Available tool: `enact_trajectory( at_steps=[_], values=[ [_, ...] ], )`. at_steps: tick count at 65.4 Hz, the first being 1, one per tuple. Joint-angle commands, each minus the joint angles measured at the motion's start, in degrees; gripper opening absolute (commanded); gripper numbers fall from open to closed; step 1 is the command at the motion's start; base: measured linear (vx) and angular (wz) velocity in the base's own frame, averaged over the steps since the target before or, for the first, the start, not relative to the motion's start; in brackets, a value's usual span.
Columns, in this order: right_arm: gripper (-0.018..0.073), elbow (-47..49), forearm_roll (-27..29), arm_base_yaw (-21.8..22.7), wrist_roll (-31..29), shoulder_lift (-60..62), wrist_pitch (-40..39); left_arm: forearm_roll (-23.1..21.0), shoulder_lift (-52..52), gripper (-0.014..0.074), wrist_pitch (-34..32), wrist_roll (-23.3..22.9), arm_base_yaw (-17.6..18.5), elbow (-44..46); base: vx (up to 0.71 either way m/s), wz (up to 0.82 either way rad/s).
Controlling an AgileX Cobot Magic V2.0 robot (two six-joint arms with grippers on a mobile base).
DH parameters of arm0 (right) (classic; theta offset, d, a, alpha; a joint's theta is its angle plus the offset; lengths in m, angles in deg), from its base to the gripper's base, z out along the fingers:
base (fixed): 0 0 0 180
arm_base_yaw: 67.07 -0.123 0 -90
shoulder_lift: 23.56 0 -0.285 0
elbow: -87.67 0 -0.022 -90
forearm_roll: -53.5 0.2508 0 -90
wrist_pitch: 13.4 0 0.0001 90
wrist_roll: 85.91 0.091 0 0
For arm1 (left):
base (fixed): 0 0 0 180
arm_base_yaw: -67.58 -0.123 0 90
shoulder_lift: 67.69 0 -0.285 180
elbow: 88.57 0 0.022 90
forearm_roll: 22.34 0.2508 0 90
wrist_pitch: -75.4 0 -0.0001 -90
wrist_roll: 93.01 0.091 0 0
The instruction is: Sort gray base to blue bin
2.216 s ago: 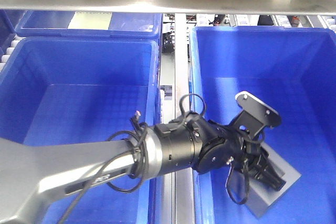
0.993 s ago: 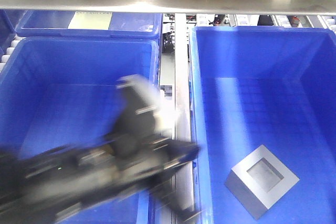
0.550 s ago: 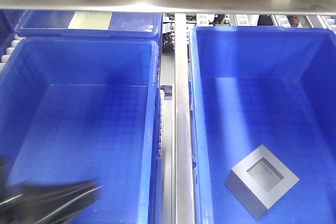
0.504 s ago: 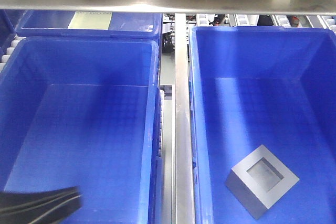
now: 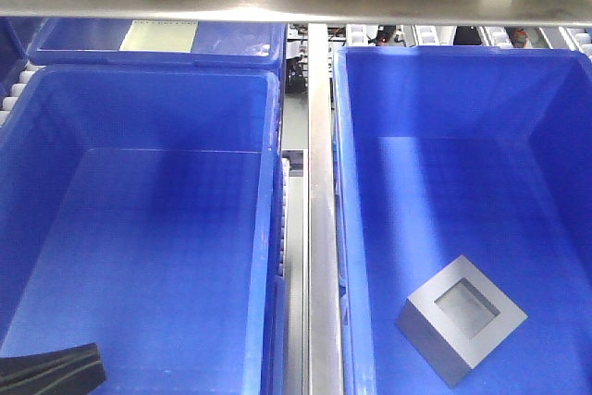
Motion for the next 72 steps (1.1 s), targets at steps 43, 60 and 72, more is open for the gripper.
enact_trajectory(
  at_steps=[43,60,72],
  values=[
    [-0.0005,-0.35,-0.33,0.02,-0.35,0.1,-2.11,-0.12,-0.77,-0.0008,-3.97,3.89,0.1,0.93,0.0,0.0],
    [-0.0005,-0.35,-0.33,0.02,-0.35,0.1,-2.11,-0.07,-0.77,-0.0008,-3.43,4.46,0.1,0.93,0.0,0.0],
    [-0.0005,-0.35,-0.33,0.02,-0.35,0.1,-2.11,-0.07,-0.77,-0.0008,-2.18,7.4,0.1,0.93,0.0,0.0]
  ],
)
